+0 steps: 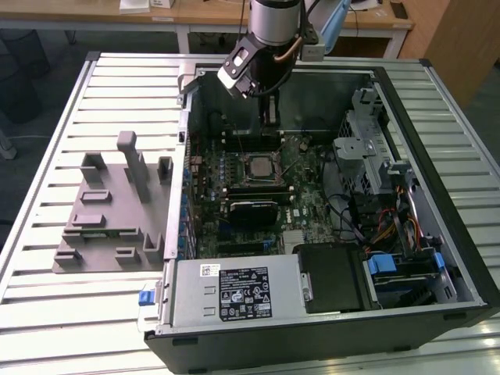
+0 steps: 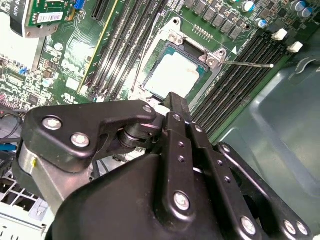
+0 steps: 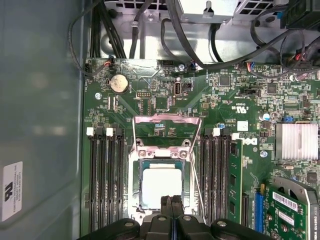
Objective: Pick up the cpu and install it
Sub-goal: 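Close the cpu cover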
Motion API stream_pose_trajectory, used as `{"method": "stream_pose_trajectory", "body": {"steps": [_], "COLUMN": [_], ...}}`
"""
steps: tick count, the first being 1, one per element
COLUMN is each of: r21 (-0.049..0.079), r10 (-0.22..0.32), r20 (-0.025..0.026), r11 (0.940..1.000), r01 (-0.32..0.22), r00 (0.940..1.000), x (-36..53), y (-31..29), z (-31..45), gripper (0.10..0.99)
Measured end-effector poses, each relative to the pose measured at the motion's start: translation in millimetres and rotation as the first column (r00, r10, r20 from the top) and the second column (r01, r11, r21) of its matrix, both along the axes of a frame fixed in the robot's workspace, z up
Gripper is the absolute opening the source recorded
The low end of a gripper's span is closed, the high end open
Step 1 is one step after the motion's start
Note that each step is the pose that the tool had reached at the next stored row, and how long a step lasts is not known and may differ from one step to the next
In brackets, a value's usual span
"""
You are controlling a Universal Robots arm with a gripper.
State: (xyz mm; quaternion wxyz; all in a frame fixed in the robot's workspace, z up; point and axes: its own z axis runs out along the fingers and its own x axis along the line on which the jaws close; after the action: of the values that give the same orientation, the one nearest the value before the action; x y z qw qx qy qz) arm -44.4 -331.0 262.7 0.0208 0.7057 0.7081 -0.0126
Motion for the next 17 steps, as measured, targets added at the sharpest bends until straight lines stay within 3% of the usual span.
{"method": "stream_pose_trajectory", "body": {"steps": [12,17], "r21": [0.0,0.0], "r10": [0.0,0.0], "r20": [0.0,0.0], "r11": [1.0,1.0], "r01": [0.0,0.0], "r00": [1.0,1.0], "x": [0.3,4.7], "y": [0.0,0.0], "z": [2.9,2.9], "gripper": [0.106,0.106]}}
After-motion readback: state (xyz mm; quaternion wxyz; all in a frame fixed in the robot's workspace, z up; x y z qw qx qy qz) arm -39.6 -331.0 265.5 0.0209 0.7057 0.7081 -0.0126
